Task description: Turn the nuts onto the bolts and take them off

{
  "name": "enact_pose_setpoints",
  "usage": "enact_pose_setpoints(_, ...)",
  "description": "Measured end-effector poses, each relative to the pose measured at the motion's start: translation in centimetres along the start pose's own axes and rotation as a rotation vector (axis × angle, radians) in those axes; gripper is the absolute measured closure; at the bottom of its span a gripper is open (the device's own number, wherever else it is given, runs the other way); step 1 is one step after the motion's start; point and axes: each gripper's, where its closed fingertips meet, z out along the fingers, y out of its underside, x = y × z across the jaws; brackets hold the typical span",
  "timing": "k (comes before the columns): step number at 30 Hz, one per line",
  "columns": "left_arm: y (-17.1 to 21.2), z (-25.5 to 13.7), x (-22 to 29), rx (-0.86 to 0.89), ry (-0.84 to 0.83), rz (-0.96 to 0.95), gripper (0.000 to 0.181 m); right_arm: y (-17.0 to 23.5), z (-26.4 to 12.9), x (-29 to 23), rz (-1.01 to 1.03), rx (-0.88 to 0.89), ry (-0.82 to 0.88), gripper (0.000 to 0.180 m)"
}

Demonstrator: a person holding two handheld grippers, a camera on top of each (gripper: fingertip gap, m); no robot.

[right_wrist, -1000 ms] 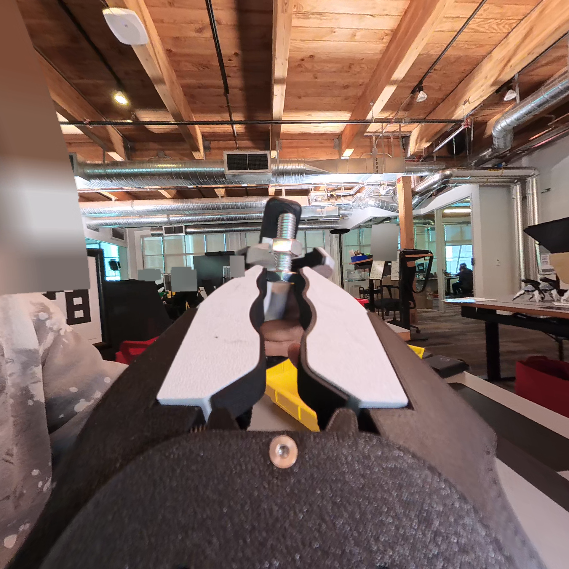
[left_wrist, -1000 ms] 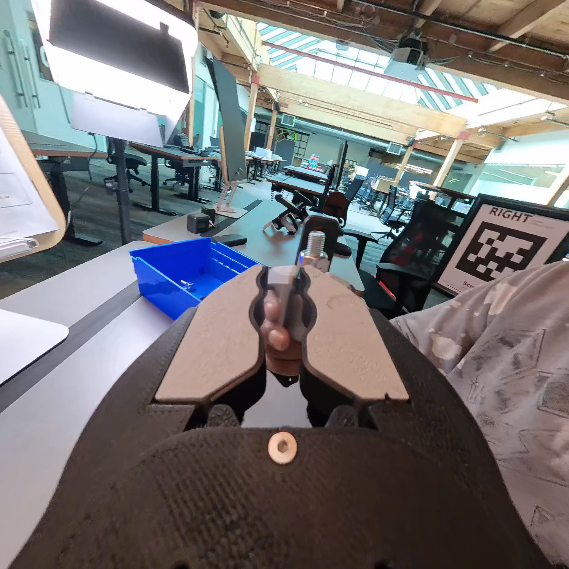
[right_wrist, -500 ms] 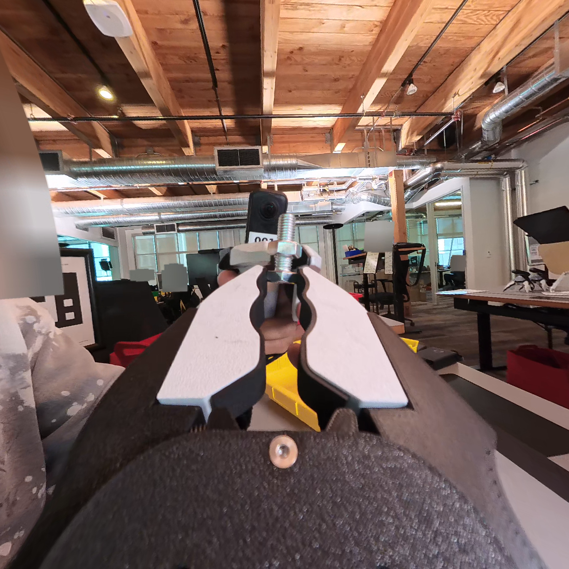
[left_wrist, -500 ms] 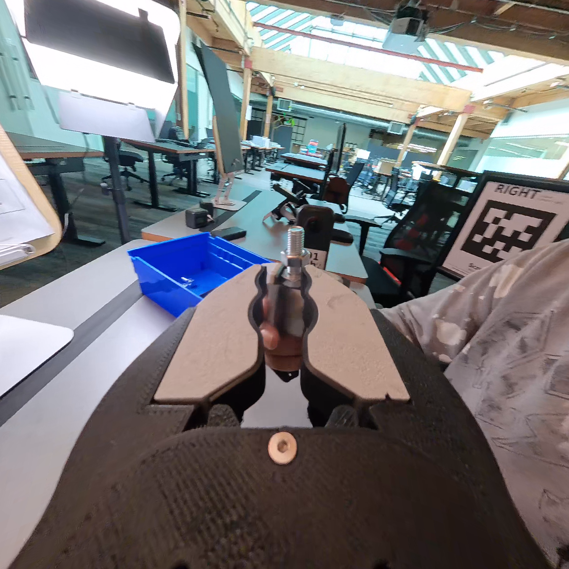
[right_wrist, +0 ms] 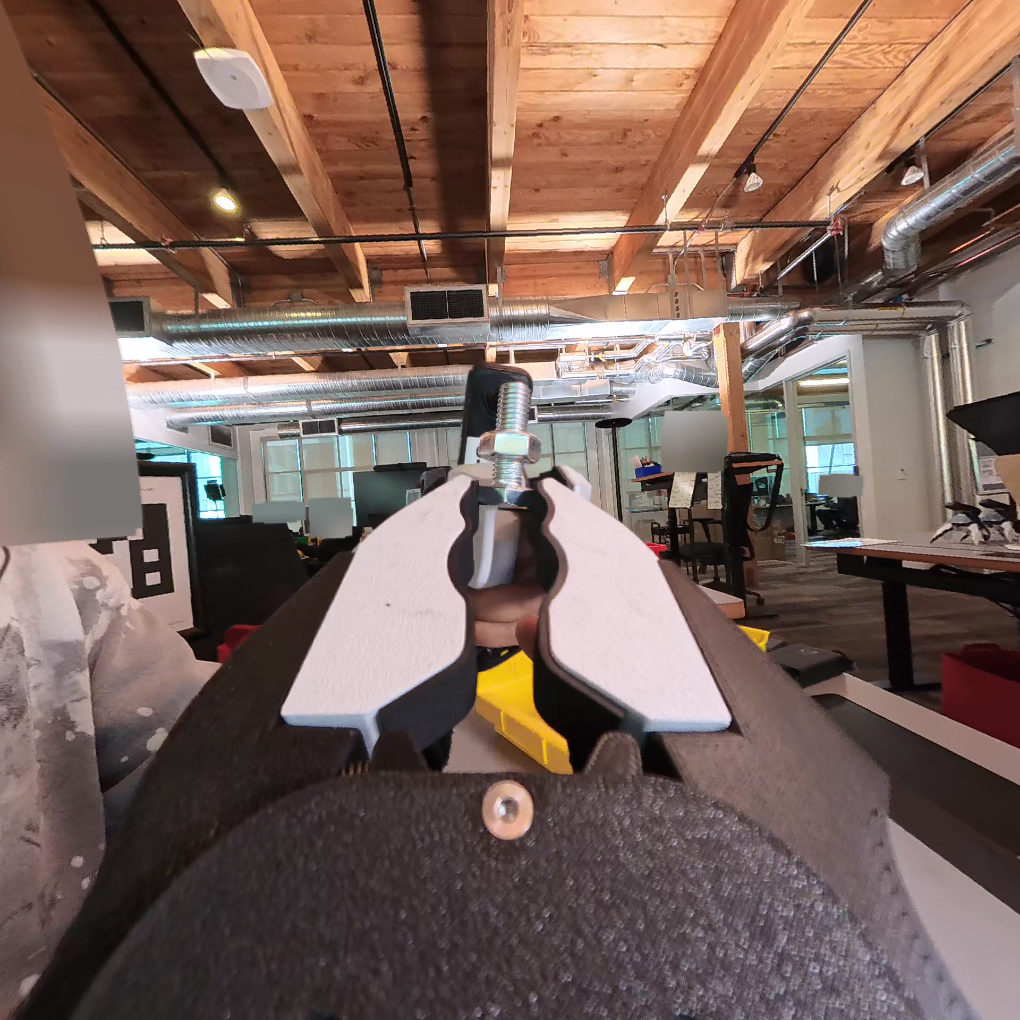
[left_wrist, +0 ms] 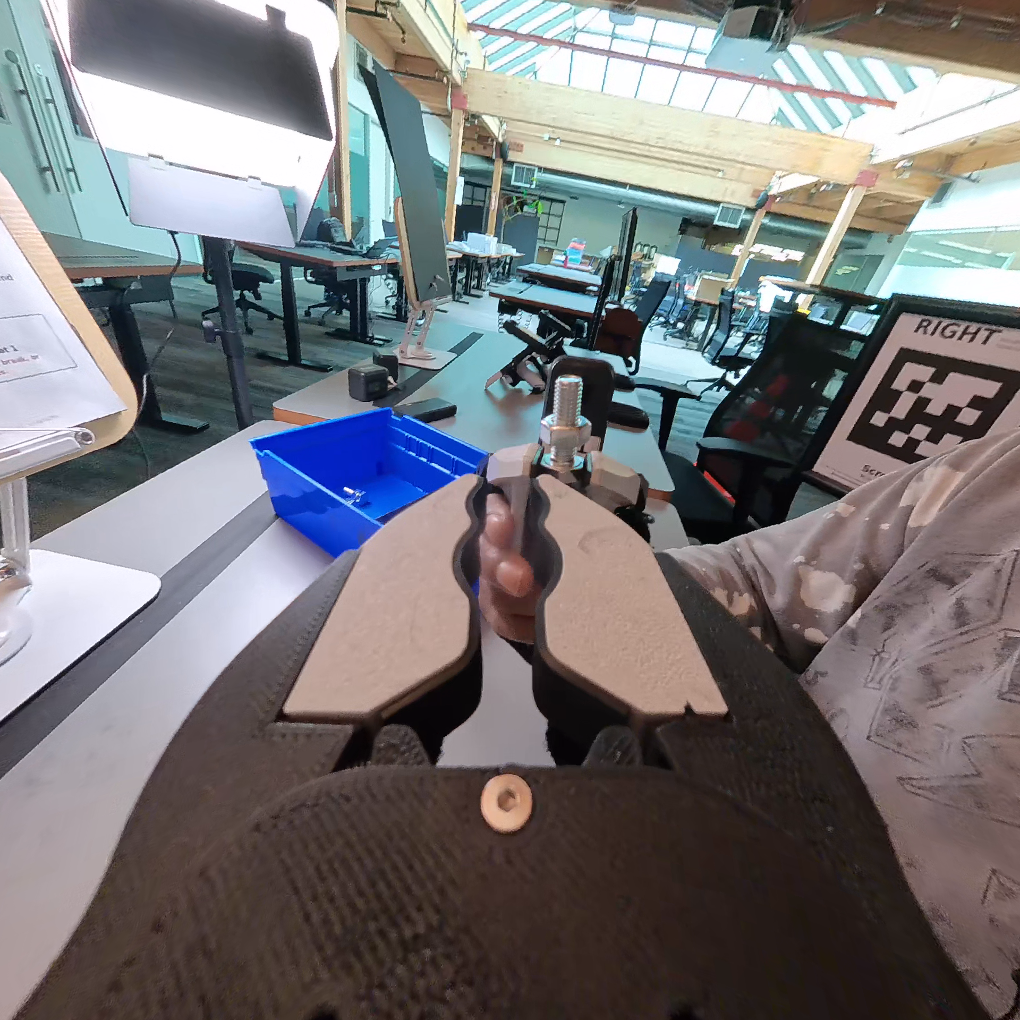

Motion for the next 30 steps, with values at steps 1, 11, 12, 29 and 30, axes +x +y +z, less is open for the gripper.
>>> enact_pose_setpoints(1,-0.2,-0.1,0.1,0.015,0.006,-0.005,0.166,0.0,0.0,0.1,-0.005,-0.002,0.005,0.162)
enact_pose_setpoints(11,0.5,0.6,0.7,-0.011,0.052,-0.013,0.167,1.0,0.2,0.1,-0.015,-0.049,0.013,0.162)
enact_pose_setpoints(12,0.4,0.7,0.9,-0.006,0.063,-0.016,0.166,1.1,0.2,0.2,-0.022,-0.055,0.015,0.162)
enact_pose_setpoints(29,-0.3,0.6,1.7,0.038,0.113,-0.023,0.155,1.5,0.3,0.1,-0.035,-0.067,0.013,0.162)
enact_pose_setpoints(30,-0.1,0.8,1.5,0.028,0.098,-0.015,0.157,1.5,0.3,-0.1,-0.037,-0.067,0.009,0.162)
